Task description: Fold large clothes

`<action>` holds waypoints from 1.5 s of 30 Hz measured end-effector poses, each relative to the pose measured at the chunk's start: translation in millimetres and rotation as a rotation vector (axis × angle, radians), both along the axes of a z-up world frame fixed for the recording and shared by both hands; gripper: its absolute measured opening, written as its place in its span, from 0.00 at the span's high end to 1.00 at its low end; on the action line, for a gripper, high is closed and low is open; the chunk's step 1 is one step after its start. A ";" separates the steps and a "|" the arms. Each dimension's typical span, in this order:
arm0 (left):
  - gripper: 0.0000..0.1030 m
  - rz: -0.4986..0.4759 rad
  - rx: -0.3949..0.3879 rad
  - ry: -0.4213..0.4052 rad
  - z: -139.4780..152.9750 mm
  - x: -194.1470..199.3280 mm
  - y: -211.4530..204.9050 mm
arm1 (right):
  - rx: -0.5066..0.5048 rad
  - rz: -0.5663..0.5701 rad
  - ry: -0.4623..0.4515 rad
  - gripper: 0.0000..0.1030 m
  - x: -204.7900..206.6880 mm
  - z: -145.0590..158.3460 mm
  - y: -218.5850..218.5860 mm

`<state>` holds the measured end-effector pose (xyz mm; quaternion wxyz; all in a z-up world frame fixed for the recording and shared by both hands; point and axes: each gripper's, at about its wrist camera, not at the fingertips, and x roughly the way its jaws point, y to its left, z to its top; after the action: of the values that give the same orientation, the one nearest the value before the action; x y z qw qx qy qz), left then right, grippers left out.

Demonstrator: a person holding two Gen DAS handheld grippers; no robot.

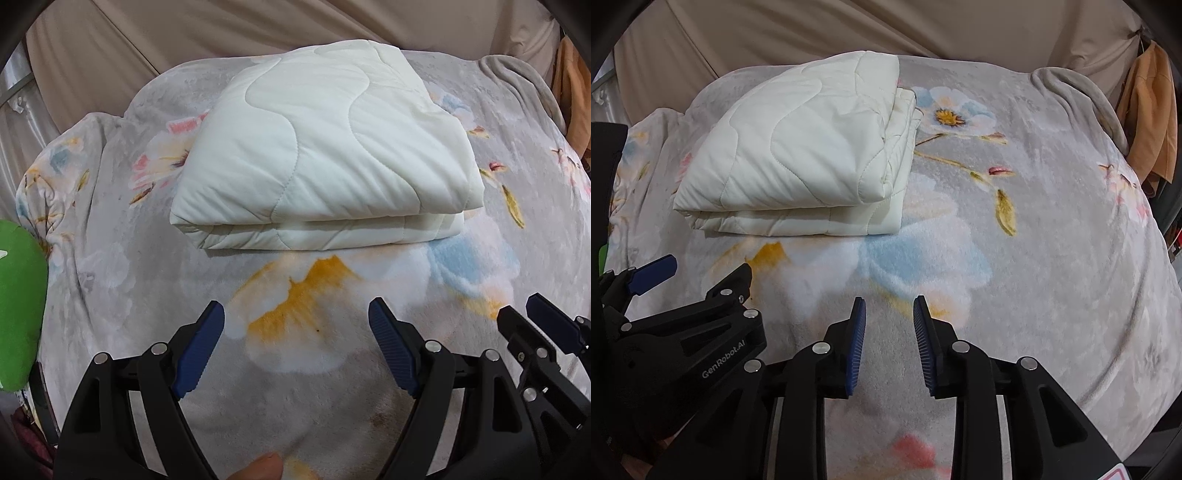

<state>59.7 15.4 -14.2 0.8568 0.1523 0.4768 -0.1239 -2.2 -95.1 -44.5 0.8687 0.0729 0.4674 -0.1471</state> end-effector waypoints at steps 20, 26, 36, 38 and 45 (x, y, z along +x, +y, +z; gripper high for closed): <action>0.24 0.064 -0.040 0.037 -8.0 5.2 1.6 | 0.022 0.038 0.021 0.70 8.3 -9.8 -1.2; 0.24 0.076 -0.045 0.046 -9.0 7.3 0.8 | 0.016 0.042 0.020 0.70 10.1 -9.6 -0.6; 0.25 0.075 -0.041 0.043 -9.0 6.2 0.1 | 0.015 0.045 0.019 0.70 10.6 -9.3 -2.4; 0.25 0.076 -0.040 0.042 -8.8 5.6 0.3 | 0.015 0.045 0.018 0.70 10.7 -9.0 -3.0; 0.25 0.067 -0.043 0.036 -5.9 2.2 -0.7 | 0.016 0.041 0.010 0.70 8.5 -7.7 -3.1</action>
<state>61.8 14.7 -20.0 0.8547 0.1154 0.4944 -0.1081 6.4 -98.3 -52.2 0.8685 0.0693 0.4744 -0.1261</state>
